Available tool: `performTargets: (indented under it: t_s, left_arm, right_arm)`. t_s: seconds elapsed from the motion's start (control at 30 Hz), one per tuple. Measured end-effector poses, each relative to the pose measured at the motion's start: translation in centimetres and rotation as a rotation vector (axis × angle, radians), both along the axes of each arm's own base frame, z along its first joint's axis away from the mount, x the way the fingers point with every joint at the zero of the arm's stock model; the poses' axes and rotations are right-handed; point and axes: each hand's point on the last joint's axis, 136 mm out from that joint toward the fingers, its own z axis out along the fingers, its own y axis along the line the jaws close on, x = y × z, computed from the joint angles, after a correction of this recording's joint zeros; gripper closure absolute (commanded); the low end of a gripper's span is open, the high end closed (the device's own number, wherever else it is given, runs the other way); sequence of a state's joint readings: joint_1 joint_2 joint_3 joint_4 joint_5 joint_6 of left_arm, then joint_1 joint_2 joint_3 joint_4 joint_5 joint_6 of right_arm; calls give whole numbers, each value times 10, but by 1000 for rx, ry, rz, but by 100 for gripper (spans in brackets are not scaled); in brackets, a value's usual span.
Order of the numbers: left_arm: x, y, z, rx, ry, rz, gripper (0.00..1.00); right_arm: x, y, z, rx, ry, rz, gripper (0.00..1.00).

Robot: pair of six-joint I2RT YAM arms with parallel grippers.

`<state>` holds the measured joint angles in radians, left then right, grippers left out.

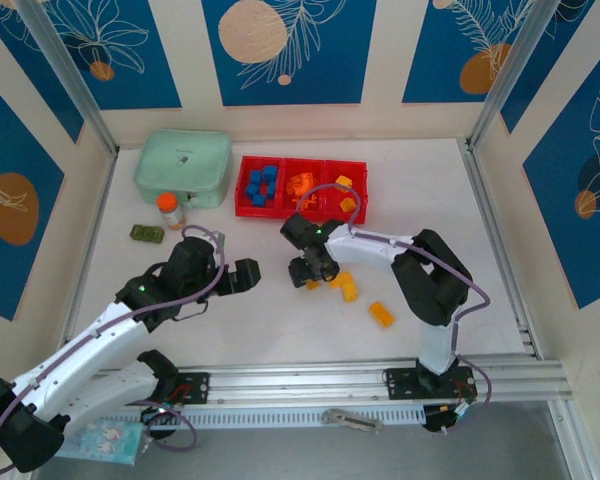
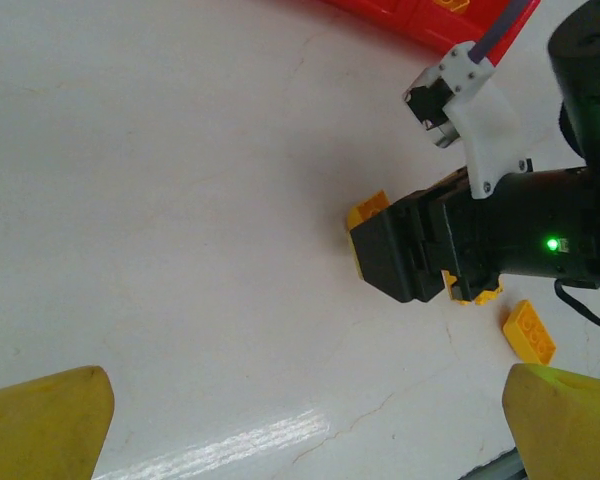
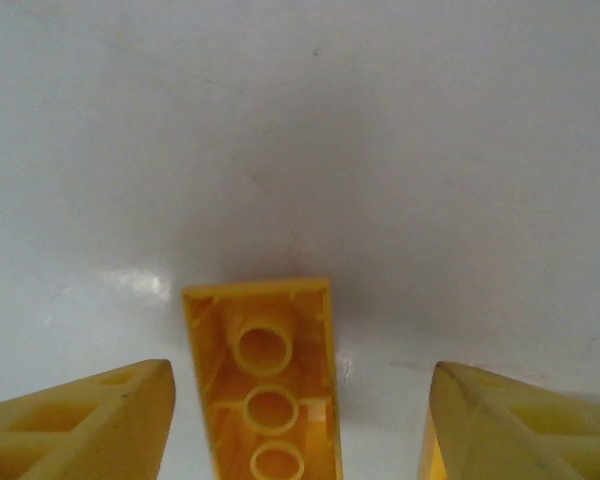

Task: Sort the legos into containers by color
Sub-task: Pick up the lego from the center of the table, then place the lego in the container.

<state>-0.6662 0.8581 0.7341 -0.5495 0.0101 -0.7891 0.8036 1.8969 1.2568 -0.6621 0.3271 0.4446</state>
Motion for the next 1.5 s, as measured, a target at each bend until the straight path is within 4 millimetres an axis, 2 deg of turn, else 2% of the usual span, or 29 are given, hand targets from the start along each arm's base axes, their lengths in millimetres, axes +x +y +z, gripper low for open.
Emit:
performTargets:
  t_s: [0.1, 0.37, 0.53, 0.67, 0.8, 1.0, 1.1, 1.2, 1.33, 1.5]
  left_arm:
    - [0, 2, -3, 9, 6, 5, 1]
    - [0, 4, -6, 19, 12, 12, 1]
    - [1, 3, -13, 38, 34, 12, 1]
    - [5, 0, -17, 53, 50, 8, 1]
    - [13, -8, -14, 49, 52, -3, 1]
    - [28, -21, -6, 26, 36, -10, 1]
    - [35, -26, -3, 25, 28, -14, 1]
    - [41, -30, -1, 23, 20, -17, 1]
    - [46, -31, 1, 17, 15, -15, 1]
    - [49, -30, 2, 12, 18, -11, 1]
  right_arm:
    - [0, -1, -6, -13, 5, -1, 49]
    - [6, -2, -5, -10, -9, -12, 69]
    - [14, -3, 2, 25, -20, -28, 73]
    - [25, -9, 24, 69, -56, -62, 73]
    - [55, -25, 57, 122, -119, -139, 73]
    - [116, -60, 100, 185, -225, -287, 73]
    - [149, -76, 115, 190, -279, -351, 73]
    - [180, -83, 114, 173, -308, -392, 73]
    - [212, -88, 95, 129, -306, -425, 72]
    - [236, -95, 75, 88, -288, -453, 56]
